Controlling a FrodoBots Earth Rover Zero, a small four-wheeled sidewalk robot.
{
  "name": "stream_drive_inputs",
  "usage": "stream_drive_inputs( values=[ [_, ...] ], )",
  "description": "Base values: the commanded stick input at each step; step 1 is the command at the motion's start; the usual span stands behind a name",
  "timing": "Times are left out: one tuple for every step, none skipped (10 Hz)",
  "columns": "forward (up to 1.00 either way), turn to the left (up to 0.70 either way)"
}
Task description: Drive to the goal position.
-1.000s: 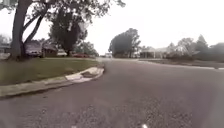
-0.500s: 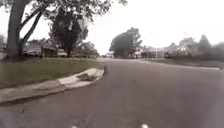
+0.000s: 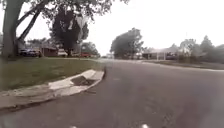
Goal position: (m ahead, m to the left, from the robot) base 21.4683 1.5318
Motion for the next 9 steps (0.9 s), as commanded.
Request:
stream_drive_inputs(
  values=[
    [1.00, -0.40],
    [1.00, -0.38],
    [1.00, -0.14],
    [1.00, -0.04],
    [1.00, 0.00],
    [1.00, 0.00],
    [1.00, 0.00],
    [1.00, 0.00],
    [1.00, 0.00]
  ],
)
